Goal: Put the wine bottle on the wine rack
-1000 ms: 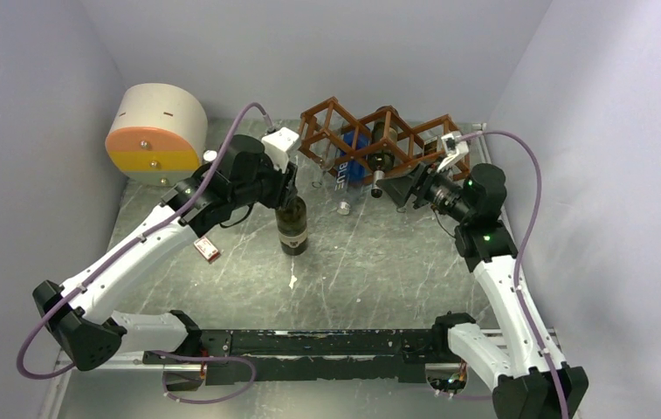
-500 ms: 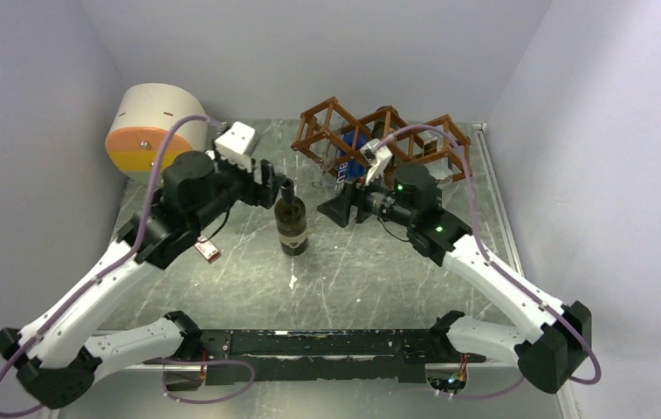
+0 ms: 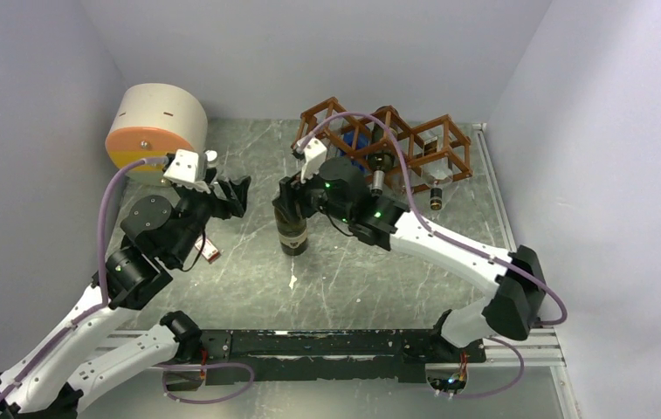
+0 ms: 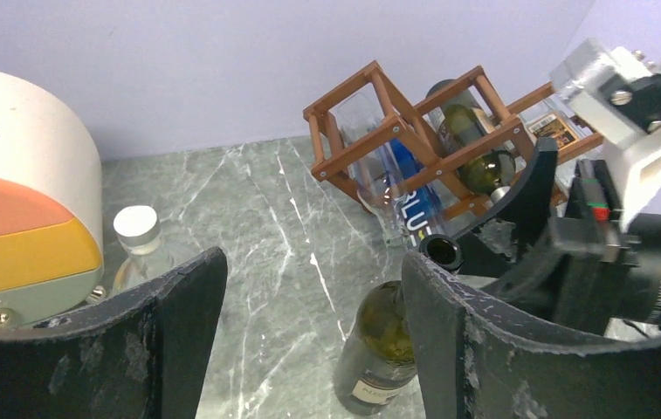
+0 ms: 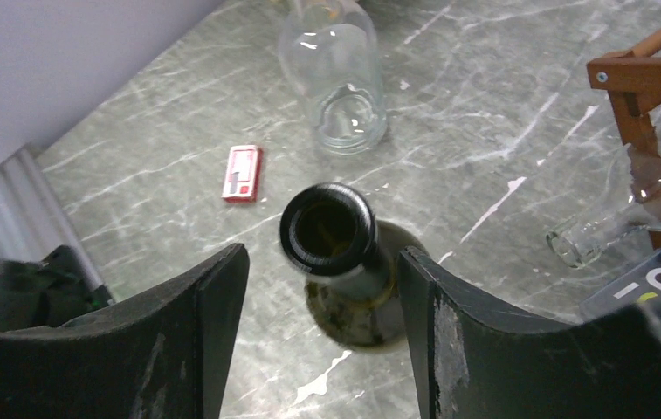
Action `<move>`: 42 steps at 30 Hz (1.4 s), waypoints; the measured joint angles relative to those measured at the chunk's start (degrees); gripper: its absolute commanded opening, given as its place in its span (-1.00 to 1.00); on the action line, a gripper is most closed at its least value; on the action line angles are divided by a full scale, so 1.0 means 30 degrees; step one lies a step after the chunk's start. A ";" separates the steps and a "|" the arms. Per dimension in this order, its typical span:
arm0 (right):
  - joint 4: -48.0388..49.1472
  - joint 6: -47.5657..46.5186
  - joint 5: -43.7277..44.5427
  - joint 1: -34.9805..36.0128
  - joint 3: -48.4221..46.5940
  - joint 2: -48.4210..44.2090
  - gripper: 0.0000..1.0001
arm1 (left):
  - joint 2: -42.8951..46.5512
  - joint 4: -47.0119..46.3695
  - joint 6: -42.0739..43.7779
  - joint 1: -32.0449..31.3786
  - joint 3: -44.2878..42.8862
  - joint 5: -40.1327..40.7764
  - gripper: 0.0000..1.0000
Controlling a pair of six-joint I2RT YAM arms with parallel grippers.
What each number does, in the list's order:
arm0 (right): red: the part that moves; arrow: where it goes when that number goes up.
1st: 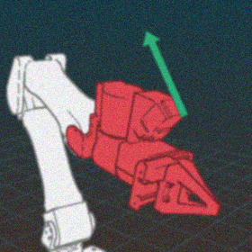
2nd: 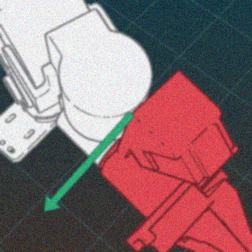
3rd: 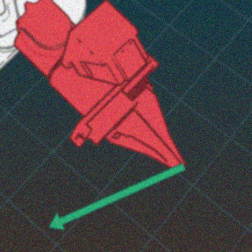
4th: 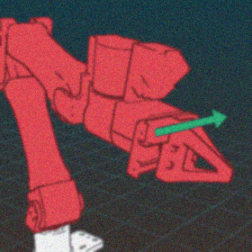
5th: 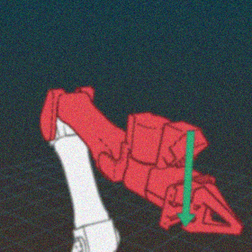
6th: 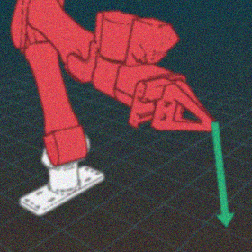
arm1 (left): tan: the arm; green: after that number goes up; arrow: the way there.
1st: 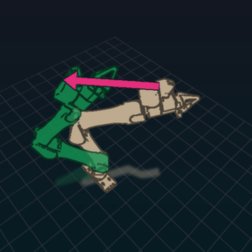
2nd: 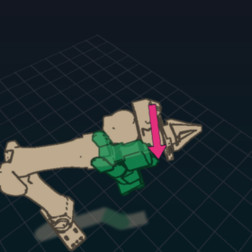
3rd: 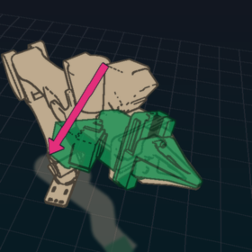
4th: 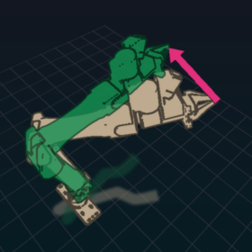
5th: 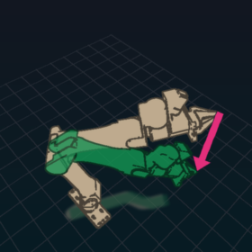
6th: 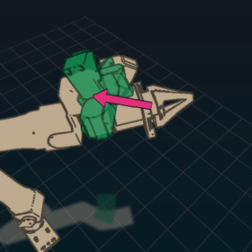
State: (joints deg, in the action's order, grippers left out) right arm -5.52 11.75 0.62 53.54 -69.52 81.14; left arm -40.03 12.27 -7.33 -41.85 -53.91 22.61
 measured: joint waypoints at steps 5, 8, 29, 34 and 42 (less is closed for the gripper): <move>0.0022 -0.0495 0.2098 0.0401 -0.0794 0.1625 -0.20 | -0.0495 0.0335 -0.0291 0.0000 0.0000 0.0182 0.54; 0.0087 -0.0998 0.3126 0.0561 -0.0845 0.2011 -0.63 | -0.0809 0.0401 -0.0437 0.0000 0.0131 0.0182 0.55; 0.0466 -0.0648 0.5187 0.0801 0.0845 -0.4532 -1.00 | -0.3898 -0.1880 0.1515 0.0000 0.3978 -0.8582 0.99; 0.0816 -0.0197 0.4415 0.0809 0.1144 -0.5807 -1.00 | -0.3942 -0.2674 0.1960 0.0000 0.3985 -1.0644 0.99; 0.0743 0.0321 0.2601 0.0801 0.1763 -0.7045 -1.00 | -0.3956 -0.4313 0.2419 0.0000 0.4124 -1.2531 0.90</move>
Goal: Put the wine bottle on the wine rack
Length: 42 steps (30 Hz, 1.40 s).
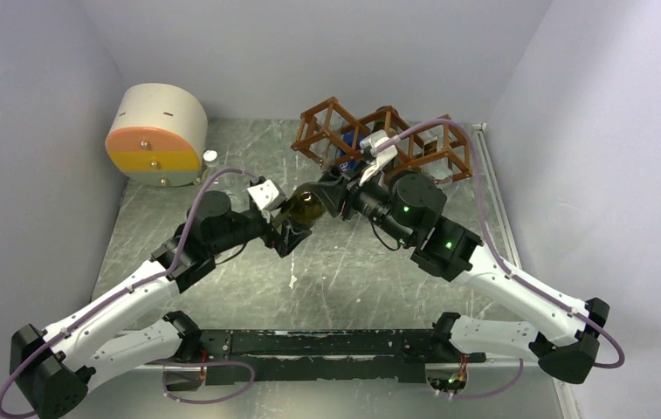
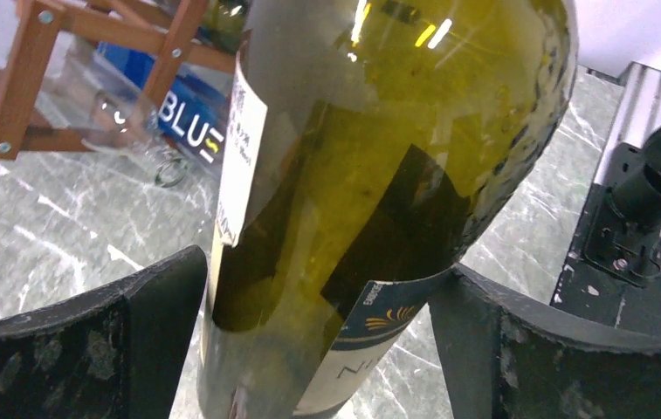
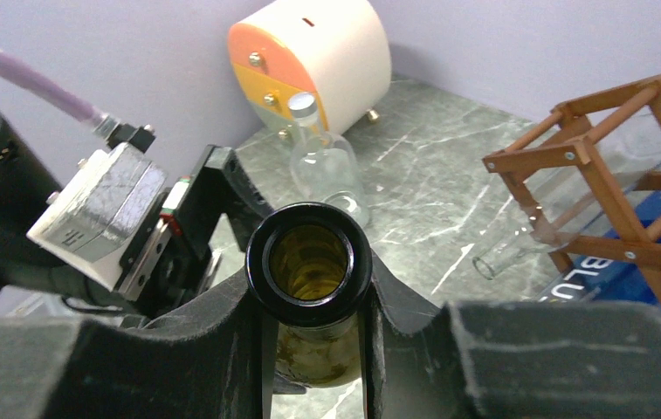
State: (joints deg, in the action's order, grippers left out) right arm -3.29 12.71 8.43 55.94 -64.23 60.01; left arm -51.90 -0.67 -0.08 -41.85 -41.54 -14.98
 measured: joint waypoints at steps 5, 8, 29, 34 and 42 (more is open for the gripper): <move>-0.0153 0.0051 -0.1158 -0.0007 0.0066 -0.0670 -1.00 | -0.0270 -0.0561 0.0933 0.0000 -0.0022 -0.1719 0.36; -0.0379 0.0007 -0.1472 -0.0095 0.0240 -0.0998 -0.42 | -0.0372 -0.0350 0.1923 0.0000 -0.0153 -0.2696 -0.53; -0.5479 0.0284 -0.2324 0.0015 -0.2528 -0.2514 0.46 | 0.0663 0.6812 1.5059 -0.0015 -0.1996 -0.0117 -0.86; -0.7694 -0.0554 -0.2892 0.0015 -0.3075 -0.0911 0.46 | 0.1217 0.7854 1.7966 -0.0015 -0.1399 0.1741 -0.86; -1.0754 -0.1370 -0.2754 0.0015 -0.3024 0.1042 0.49 | 0.1872 0.7905 2.0218 -0.0015 0.0226 0.3876 -0.86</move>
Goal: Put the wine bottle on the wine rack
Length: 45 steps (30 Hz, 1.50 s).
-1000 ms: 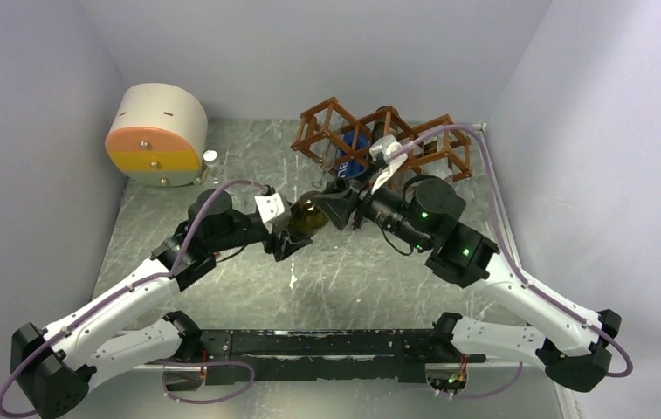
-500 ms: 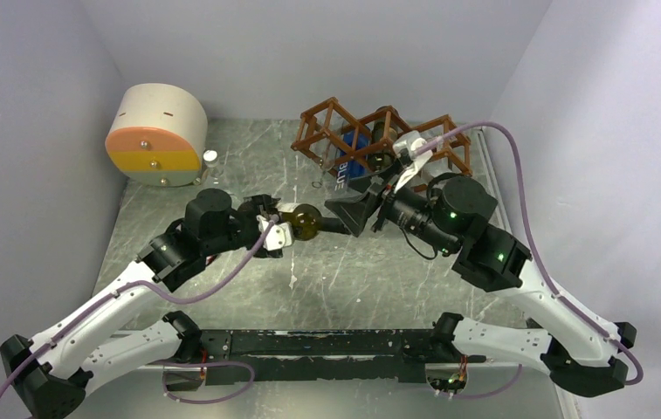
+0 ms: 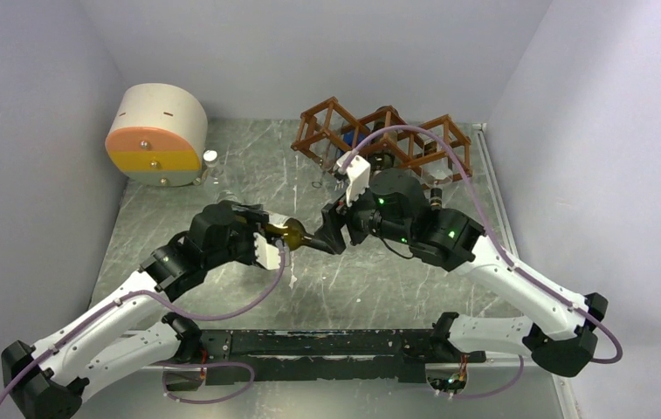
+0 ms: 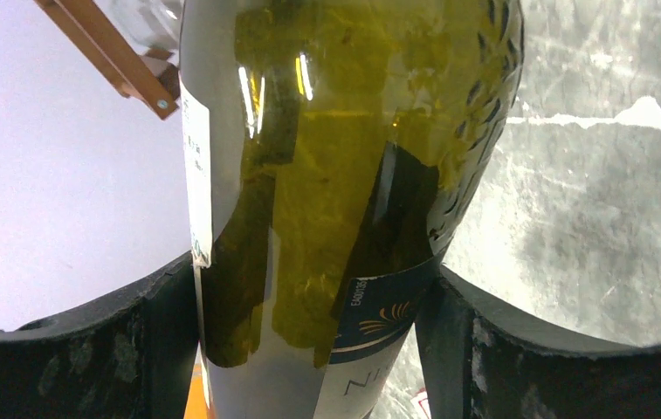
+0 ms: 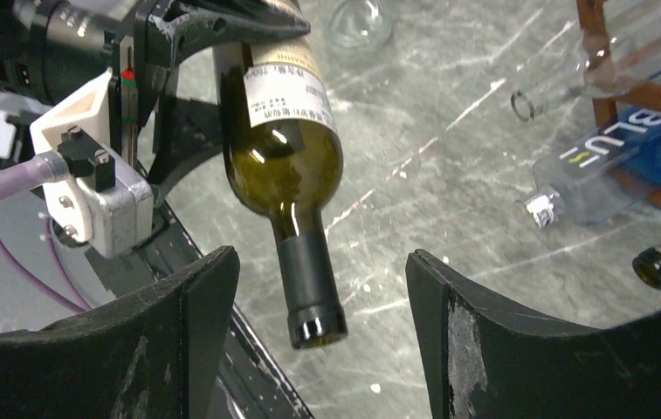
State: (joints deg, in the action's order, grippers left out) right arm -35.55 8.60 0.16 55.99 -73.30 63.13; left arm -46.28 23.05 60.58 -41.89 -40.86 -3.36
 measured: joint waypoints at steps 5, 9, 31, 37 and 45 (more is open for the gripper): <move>-0.0546 -0.0437 -0.0823 0.0000 0.0087 0.0867 0.45 | 0.0102 -0.0015 0.0765 0.0000 0.0998 0.0423 -0.86; -0.1056 -0.0838 -0.1195 0.0007 0.0087 0.2572 0.44 | 0.0168 -0.0051 0.1064 0.0000 0.1144 0.0423 -0.86; -0.1115 -0.1800 -0.2659 0.0415 0.0073 0.6739 0.41 | 0.0809 -0.0328 0.1887 0.0000 0.1574 0.0401 -0.86; -0.0721 -0.1800 -0.3228 0.0474 0.0073 0.6914 0.29 | 0.0809 -0.0335 0.1909 0.0000 0.1596 0.0386 -0.86; -0.0138 -0.1705 -0.3708 0.0670 0.0073 0.7941 -0.11 | 0.1078 -0.0306 0.2025 0.0000 0.1821 0.0335 -0.86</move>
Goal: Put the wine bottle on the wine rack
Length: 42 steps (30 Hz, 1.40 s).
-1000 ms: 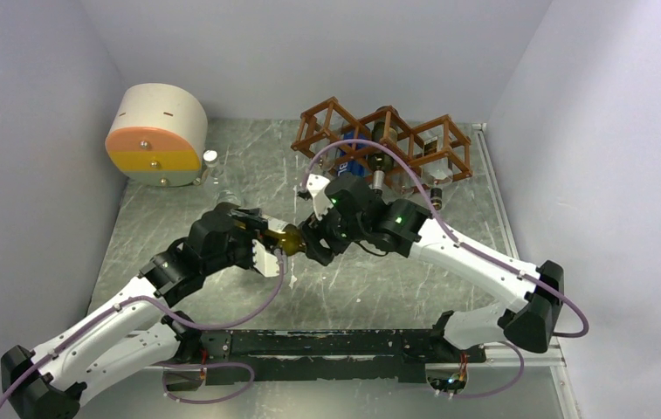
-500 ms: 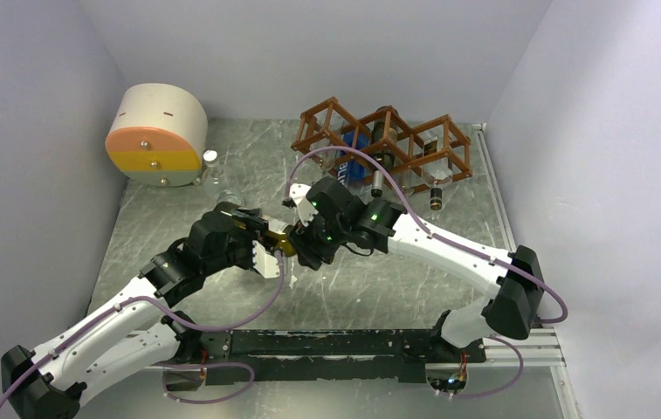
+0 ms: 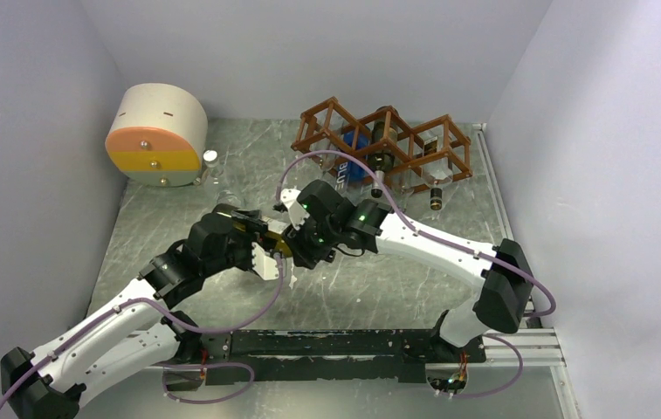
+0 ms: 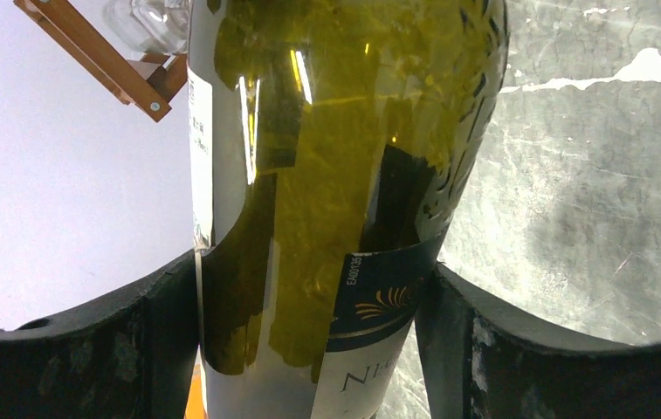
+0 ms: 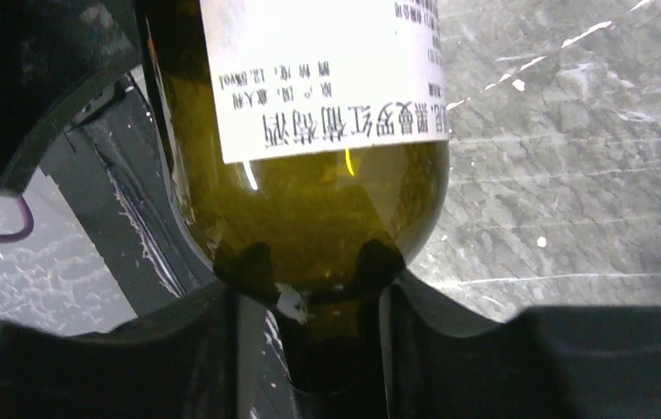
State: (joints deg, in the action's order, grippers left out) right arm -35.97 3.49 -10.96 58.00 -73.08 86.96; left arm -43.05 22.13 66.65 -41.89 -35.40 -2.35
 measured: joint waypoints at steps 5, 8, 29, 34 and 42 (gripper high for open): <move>-0.0240 -0.0226 -0.0219 0.0087 0.0000 0.0022 -1.00 | 0.0007 0.0255 0.0087 0.0051 0.0022 0.0087 -0.57; -0.0342 -0.0262 0.0066 0.0153 -0.0007 0.0029 -1.00 | 0.0029 0.0219 -0.0022 0.0051 0.0102 0.0051 -0.06; 0.0852 0.1967 0.8983 0.0219 0.1027 -0.4940 -1.00 | 0.0874 -0.3351 -0.1078 0.0051 0.0372 -0.0729 0.90; 0.1763 0.2557 1.1548 0.0146 0.0503 -0.5246 -1.00 | 0.0911 -0.4218 -0.3155 0.0051 -0.0051 -0.0809 0.90; 0.2215 0.4415 1.2218 -0.2514 -0.2222 -0.3920 -1.00 | -0.0670 -0.6586 -1.3457 0.0153 -0.3446 0.3468 0.90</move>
State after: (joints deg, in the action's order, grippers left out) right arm -29.32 16.73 25.69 50.46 -79.75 75.20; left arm -45.06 2.37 26.28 -41.43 -45.74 8.05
